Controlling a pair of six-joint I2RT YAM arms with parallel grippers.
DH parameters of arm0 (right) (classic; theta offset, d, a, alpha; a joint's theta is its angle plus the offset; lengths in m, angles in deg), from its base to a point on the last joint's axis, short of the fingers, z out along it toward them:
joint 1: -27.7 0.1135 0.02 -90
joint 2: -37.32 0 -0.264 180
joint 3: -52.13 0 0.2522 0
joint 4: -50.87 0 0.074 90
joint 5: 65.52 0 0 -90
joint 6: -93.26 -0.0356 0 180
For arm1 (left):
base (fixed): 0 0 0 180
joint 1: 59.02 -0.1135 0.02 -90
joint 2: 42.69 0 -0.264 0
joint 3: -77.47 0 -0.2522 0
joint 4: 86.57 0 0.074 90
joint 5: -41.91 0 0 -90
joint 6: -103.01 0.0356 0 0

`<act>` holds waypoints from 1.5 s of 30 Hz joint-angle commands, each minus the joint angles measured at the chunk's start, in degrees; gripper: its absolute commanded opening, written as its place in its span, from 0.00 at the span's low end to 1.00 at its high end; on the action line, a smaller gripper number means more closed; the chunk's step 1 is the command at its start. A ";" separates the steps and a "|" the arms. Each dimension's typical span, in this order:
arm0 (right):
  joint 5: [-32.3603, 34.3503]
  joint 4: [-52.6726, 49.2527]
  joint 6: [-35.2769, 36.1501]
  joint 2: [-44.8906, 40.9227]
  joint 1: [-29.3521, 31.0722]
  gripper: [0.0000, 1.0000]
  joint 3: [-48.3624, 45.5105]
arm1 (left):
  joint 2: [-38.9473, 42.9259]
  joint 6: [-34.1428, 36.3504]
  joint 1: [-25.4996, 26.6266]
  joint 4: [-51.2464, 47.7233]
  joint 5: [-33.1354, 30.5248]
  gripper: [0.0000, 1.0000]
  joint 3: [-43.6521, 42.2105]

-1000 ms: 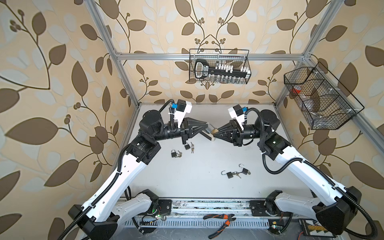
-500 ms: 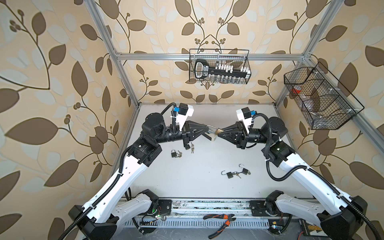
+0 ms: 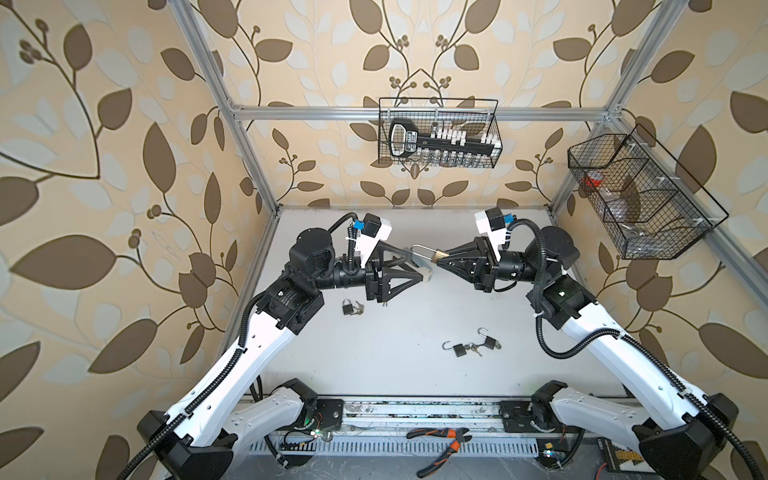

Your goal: Lock with the key

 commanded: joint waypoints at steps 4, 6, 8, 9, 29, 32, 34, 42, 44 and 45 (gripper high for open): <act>-6.83 -6.94 4.31 -0.20 -0.28 0.00 2.56 | 1.40 2.29 -0.86 -0.84 -0.56 0.82 1.94; -8.23 -8.56 4.98 0.36 -0.28 0.00 3.04 | 1.09 1.96 -0.89 -0.35 0.41 0.77 2.01; -8.36 -9.34 5.21 0.85 -0.22 0.00 3.29 | 0.83 1.49 -0.87 0.47 1.68 0.71 2.00; -8.69 -9.71 5.44 1.20 -0.23 0.00 3.46 | 0.57 1.40 -0.87 0.76 2.51 0.66 1.96; -8.60 -4.36 2.06 2.81 -0.15 0.00 3.02 | -0.80 -1.83 -0.87 3.41 3.44 0.00 1.92; -6.09 0.69 -0.44 1.72 -0.19 0.08 1.24 | -1.09 -5.98 -0.79 8.17 2.10 0.00 0.58; -4.11 3.37 -2.42 1.28 -0.19 0.23 0.30 | -1.31 -8.71 -0.70 11.29 1.51 0.00 -0.31; 3.09 15.60 -10.15 -0.73 -0.16 0.55 -5.76 | 2.31 -12.46 0.18 16.28 -5.13 0.00 -4.80; 5.20 17.65 -11.27 -1.36 -0.16 0.68 -6.95 | 2.54 -12.74 0.19 16.57 -5.61 0.00 -5.16; 6.80 19.12 -11.38 -1.86 -0.19 0.83 -7.84 | 2.49 -12.91 0.21 16.87 -5.37 0.00 -5.12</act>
